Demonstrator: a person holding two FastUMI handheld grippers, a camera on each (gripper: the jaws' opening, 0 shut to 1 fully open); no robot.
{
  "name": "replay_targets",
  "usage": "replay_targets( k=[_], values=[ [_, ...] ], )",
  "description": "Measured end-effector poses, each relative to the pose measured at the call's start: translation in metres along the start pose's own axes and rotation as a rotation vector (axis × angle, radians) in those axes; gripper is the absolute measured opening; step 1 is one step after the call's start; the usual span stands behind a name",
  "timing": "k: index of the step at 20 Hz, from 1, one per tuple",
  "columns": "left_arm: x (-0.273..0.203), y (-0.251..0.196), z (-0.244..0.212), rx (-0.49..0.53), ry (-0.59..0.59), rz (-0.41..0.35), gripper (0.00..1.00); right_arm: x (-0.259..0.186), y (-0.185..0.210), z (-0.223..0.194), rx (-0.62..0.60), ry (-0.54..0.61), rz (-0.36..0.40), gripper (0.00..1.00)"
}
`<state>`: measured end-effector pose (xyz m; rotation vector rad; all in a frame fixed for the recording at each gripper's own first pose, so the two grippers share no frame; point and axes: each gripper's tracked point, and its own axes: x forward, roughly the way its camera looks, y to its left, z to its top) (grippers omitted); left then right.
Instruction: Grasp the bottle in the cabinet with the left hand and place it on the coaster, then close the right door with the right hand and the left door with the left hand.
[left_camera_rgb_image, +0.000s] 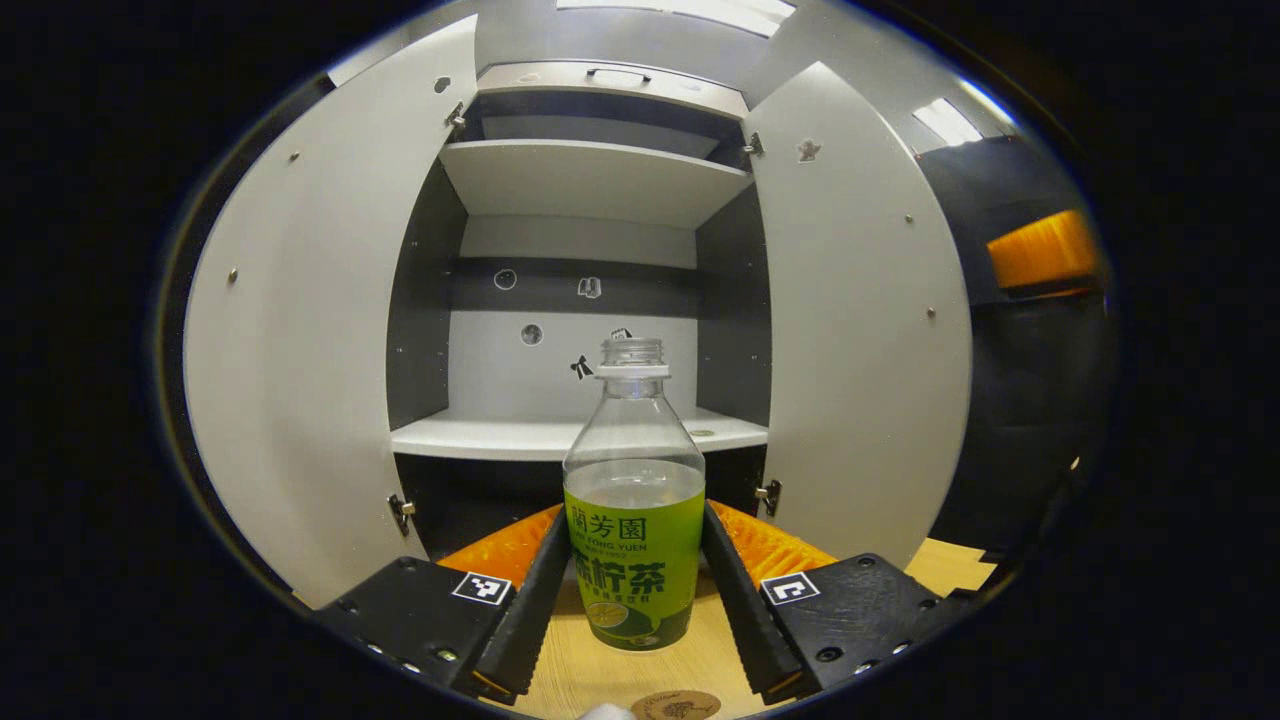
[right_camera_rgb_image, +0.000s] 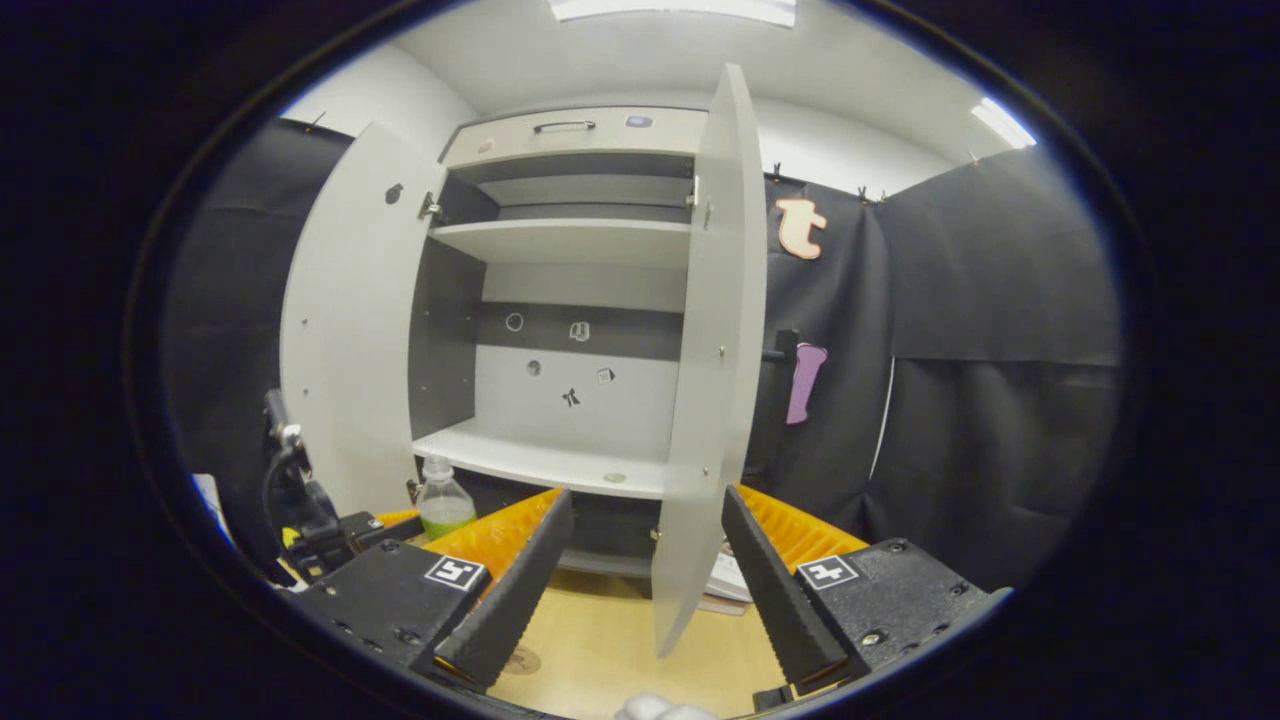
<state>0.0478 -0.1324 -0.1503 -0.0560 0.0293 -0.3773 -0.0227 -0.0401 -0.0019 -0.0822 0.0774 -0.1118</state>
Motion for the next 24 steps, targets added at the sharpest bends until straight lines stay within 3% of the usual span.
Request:
replay_targets(
  k=[5,9,18,24],
  values=[
    [-0.03,-0.031,-0.067,0.002,-0.001,-0.084,0.76,-0.008,-0.013,-0.014,-0.023,0.047,-0.028,0.99],
    [-0.035,-0.04,-0.109,-0.018,0.037,-0.095,0.76,-0.012,-0.02,-0.024,-0.057,0.083,-0.038,0.99],
    [-0.032,-0.044,-0.169,-0.014,0.066,-0.095,0.76,-0.017,-0.022,-0.037,-0.131,0.139,-0.032,0.99],
    [-0.035,-0.045,-0.173,0.007,0.073,-0.098,0.81,-0.019,-0.017,-0.038,-0.136,0.144,-0.027,0.99]
  ],
)
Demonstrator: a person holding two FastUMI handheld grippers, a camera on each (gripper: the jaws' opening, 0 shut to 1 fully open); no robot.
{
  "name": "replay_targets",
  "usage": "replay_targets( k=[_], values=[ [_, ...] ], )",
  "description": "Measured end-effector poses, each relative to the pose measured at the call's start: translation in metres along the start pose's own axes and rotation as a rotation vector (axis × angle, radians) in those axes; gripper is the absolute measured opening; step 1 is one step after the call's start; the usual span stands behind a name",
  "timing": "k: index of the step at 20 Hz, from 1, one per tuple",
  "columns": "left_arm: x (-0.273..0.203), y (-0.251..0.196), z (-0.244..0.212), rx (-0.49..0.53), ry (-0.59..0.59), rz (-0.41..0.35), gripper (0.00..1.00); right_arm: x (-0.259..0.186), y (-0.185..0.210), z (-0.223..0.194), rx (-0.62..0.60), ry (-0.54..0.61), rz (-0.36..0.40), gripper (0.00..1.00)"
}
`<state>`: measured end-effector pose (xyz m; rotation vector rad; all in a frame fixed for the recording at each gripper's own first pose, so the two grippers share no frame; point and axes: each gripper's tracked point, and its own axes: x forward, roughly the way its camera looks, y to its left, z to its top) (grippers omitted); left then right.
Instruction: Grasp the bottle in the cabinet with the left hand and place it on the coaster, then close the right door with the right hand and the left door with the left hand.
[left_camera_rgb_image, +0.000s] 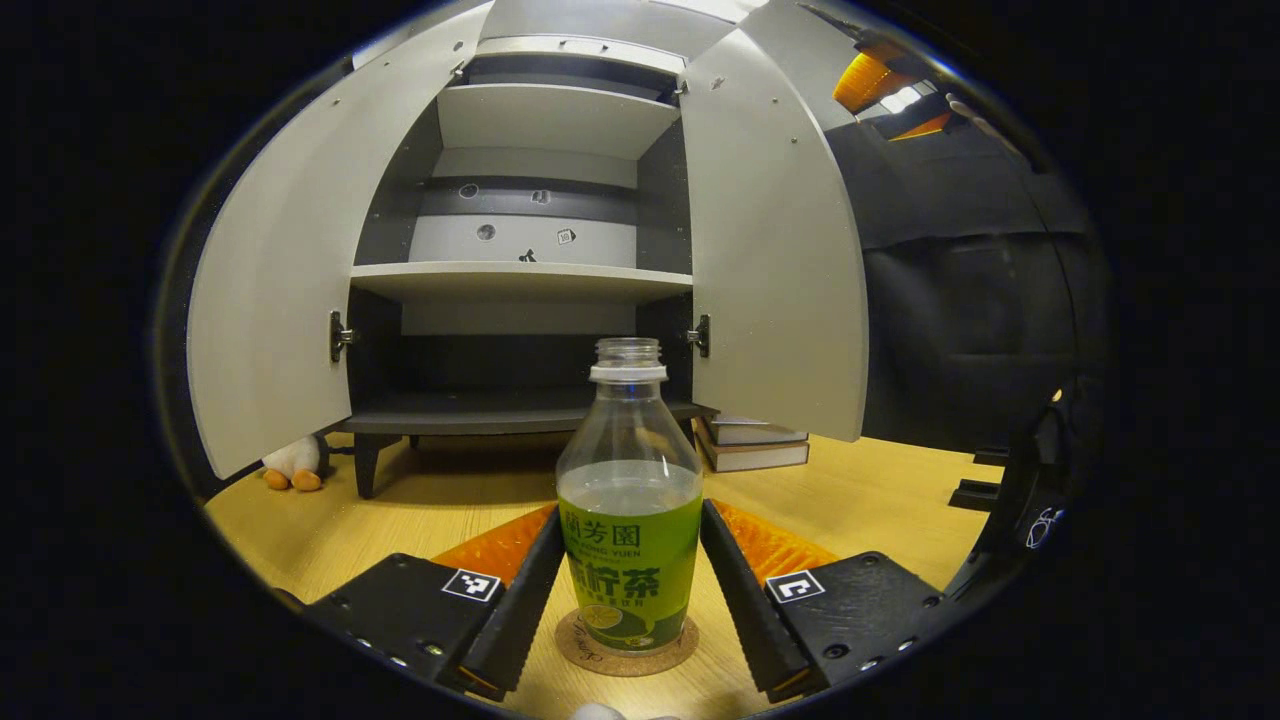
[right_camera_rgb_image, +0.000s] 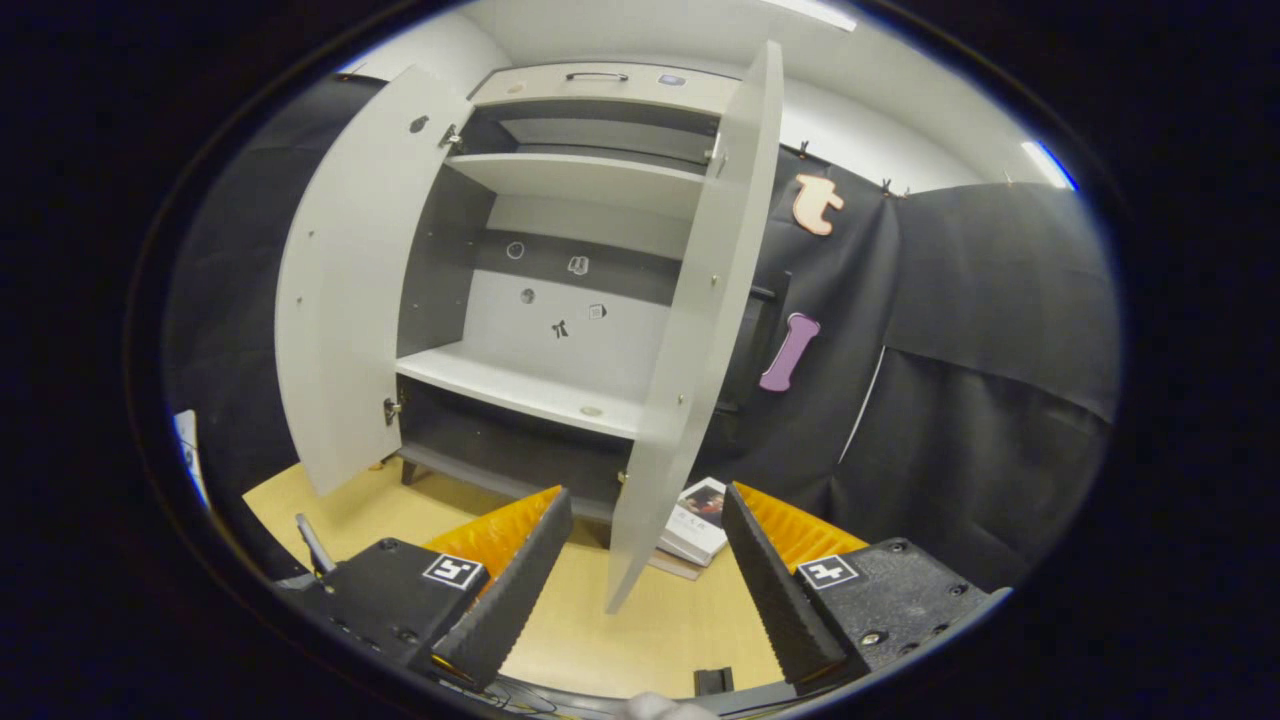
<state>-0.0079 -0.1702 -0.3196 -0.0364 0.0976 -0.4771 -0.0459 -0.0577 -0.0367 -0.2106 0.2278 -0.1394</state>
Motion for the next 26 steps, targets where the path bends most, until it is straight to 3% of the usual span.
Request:
replay_targets(
  k=[2,3,11,14,20,26],
  values=[
    [-0.002,0.0,0.008,0.008,0.002,0.005,0.95,0.0,0.001,0.001,0.005,-0.003,0.001,0.99],
    [-0.003,-0.001,0.017,0.018,-0.011,0.005,0.98,0.0,0.002,0.002,0.009,-0.005,0.003,0.99],
    [-0.013,0.002,0.114,0.057,-0.099,0.052,0.96,-0.001,-0.003,0.013,0.07,-0.048,-0.006,0.99],
    [-0.022,0.012,0.164,0.028,-0.111,0.093,0.96,-0.001,-0.015,0.024,0.098,-0.087,-0.028,0.99],
    [-0.058,0.056,0.251,0.0,-0.142,0.206,0.96,0.008,-0.064,0.042,0.15,-0.155,-0.11,0.99],
    [-0.114,0.11,0.284,0.054,-0.087,0.362,0.96,0.037,-0.131,0.059,0.232,-0.186,-0.164,0.99]
  ],
)
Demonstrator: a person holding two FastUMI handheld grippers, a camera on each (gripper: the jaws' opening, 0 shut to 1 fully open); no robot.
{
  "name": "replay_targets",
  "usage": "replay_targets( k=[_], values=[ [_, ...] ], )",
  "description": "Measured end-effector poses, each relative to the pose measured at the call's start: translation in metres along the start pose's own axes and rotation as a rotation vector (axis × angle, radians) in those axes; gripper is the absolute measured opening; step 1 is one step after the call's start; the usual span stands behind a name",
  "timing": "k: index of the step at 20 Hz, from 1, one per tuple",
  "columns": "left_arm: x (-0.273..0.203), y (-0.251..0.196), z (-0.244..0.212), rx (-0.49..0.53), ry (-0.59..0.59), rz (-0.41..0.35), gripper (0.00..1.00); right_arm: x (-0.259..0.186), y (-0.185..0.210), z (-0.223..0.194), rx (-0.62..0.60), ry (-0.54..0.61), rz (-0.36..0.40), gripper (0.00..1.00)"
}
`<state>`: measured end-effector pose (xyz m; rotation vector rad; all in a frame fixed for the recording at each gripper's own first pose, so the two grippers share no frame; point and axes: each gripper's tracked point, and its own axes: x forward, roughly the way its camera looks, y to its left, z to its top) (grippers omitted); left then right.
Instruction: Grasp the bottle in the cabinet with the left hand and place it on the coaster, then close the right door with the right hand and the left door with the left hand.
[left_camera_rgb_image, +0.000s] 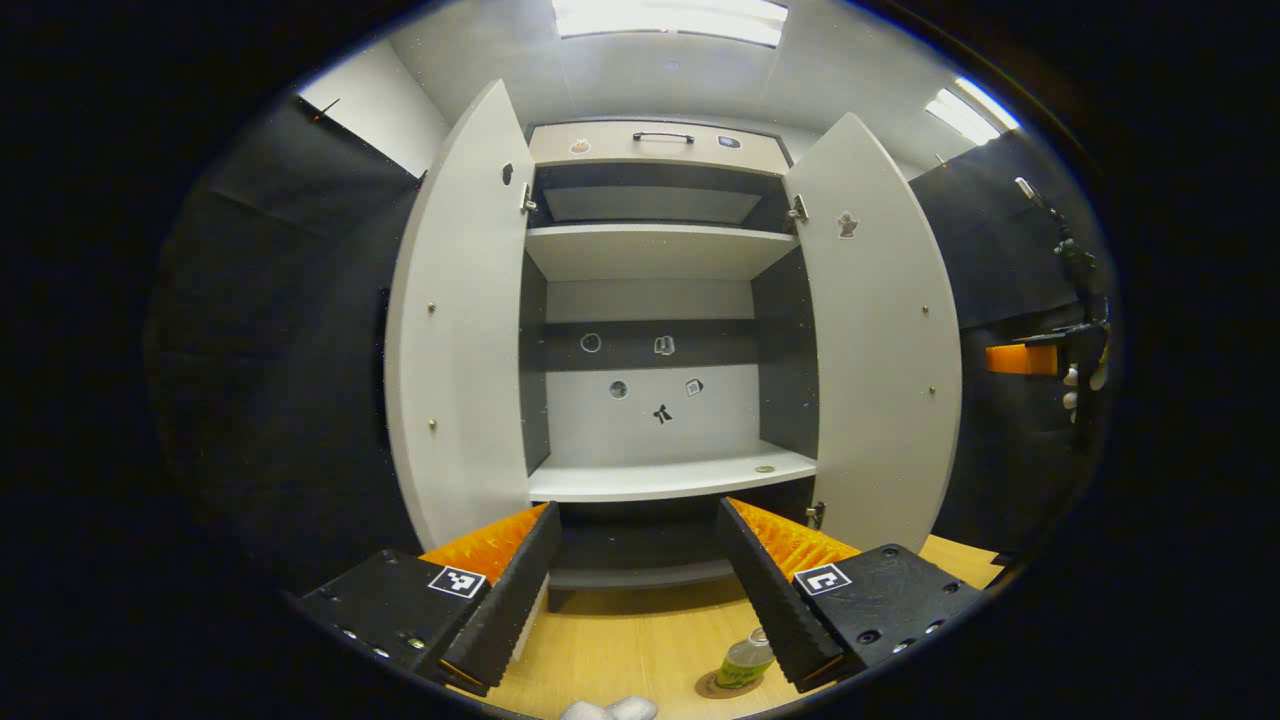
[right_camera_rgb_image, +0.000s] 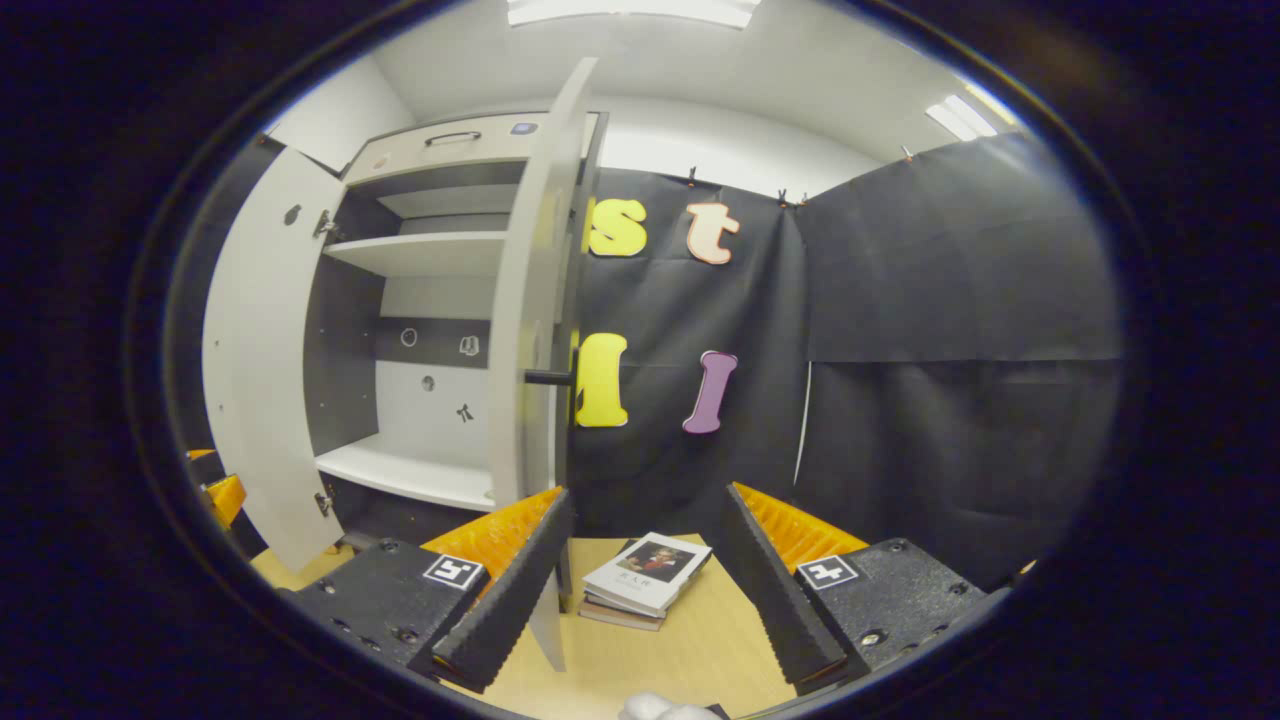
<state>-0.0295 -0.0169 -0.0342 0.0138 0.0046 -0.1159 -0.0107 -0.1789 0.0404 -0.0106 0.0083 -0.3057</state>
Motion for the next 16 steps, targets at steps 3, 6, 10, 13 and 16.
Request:
replay_targets(
  k=[3,6,10,13,16],
  values=[
    [-0.016,0.021,0.005,0.011,0.025,0.07,0.96,0.032,-0.014,0.003,0.012,0.012,0.018,0.99],
    [-0.031,0.026,0.011,0.03,0.037,0.121,0.96,0.059,-0.01,0.014,0.031,0.003,0.081,0.99],
    [-0.036,0.029,0.017,0.022,0.037,0.18,0.96,0.074,0.007,0.018,0.037,0.025,0.18,0.98],
    [-0.036,0.022,0.018,-0.007,0.04,0.204,0.96,0.075,0.014,0.017,0.014,0.043,0.203,0.96],
    [-0.035,0.025,0.014,-0.011,0.054,0.22,0.96,0.07,0.03,0.018,0.008,0.052,0.237,0.96]
  ],
)
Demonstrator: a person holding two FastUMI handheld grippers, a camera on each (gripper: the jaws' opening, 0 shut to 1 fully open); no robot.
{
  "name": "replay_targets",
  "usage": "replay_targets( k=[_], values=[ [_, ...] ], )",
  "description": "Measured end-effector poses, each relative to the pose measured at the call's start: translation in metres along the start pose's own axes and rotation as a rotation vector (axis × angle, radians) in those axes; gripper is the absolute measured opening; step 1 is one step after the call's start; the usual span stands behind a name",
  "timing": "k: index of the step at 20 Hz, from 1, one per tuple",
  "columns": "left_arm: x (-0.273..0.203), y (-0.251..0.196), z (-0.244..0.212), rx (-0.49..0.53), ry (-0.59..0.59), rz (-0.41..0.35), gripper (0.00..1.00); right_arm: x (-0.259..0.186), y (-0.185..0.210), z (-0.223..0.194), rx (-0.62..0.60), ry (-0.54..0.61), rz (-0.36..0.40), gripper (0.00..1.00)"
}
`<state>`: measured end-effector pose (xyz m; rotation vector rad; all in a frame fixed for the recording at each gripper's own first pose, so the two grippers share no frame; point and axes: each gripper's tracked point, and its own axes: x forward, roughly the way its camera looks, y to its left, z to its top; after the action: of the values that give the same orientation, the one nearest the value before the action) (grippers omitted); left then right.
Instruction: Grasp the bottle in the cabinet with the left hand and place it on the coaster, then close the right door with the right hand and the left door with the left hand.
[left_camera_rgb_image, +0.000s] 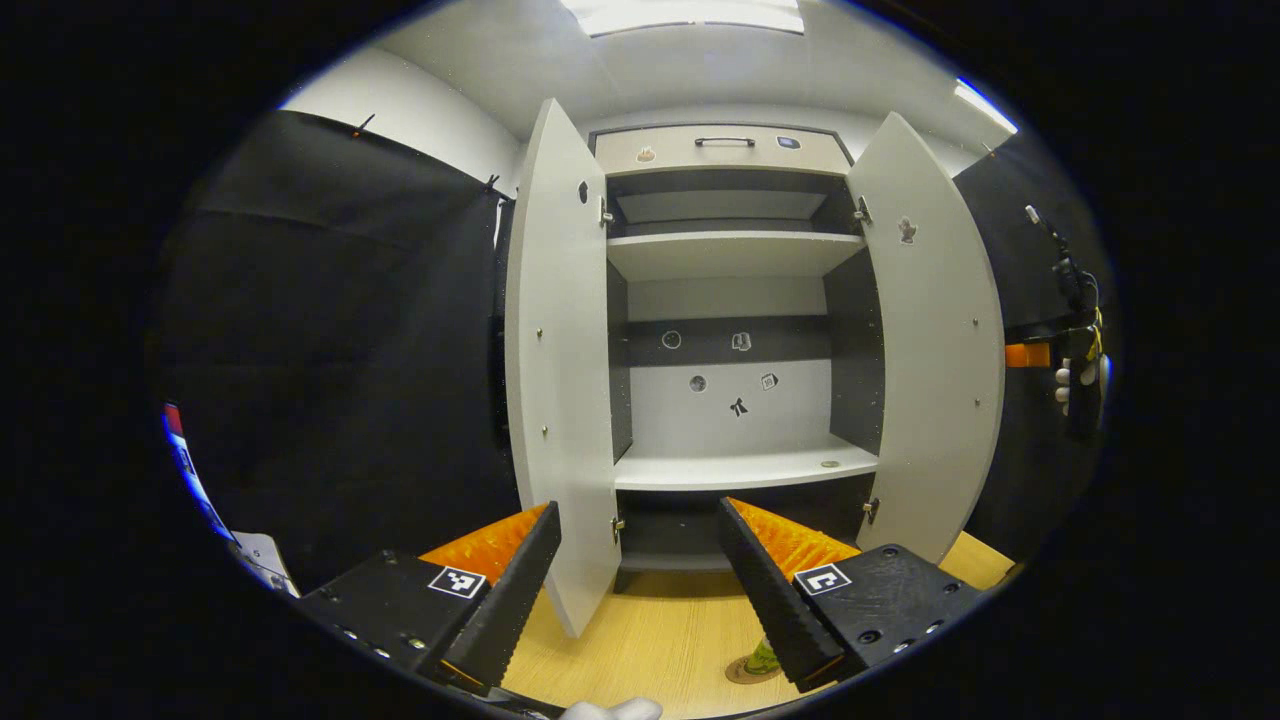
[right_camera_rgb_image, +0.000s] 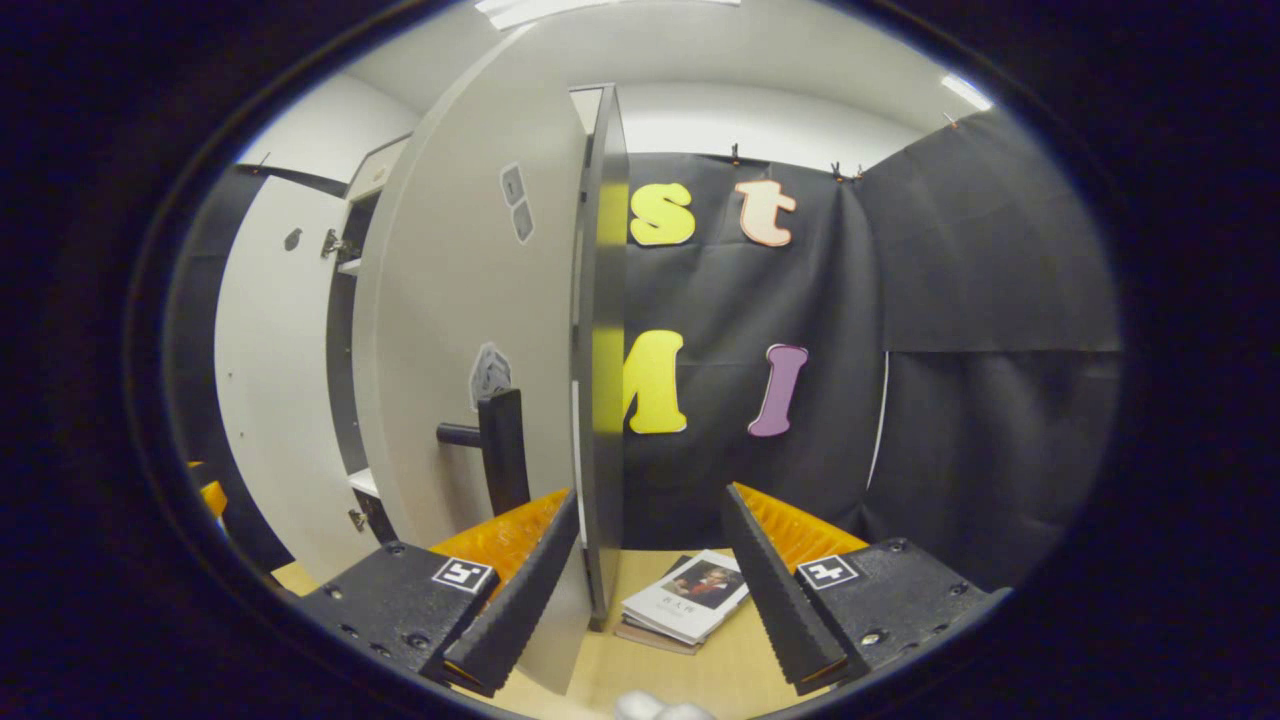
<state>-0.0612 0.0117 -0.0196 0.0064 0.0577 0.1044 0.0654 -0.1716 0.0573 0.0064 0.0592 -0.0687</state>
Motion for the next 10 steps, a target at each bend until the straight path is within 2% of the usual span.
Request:
replay_targets(
  k=[10],
  values=[
    [0.006,0.012,-0.007,-0.009,0.008,0.006,0.96,0.006,0.075,-0.003,0.001,0.003,0.058,0.94]
  ],
)
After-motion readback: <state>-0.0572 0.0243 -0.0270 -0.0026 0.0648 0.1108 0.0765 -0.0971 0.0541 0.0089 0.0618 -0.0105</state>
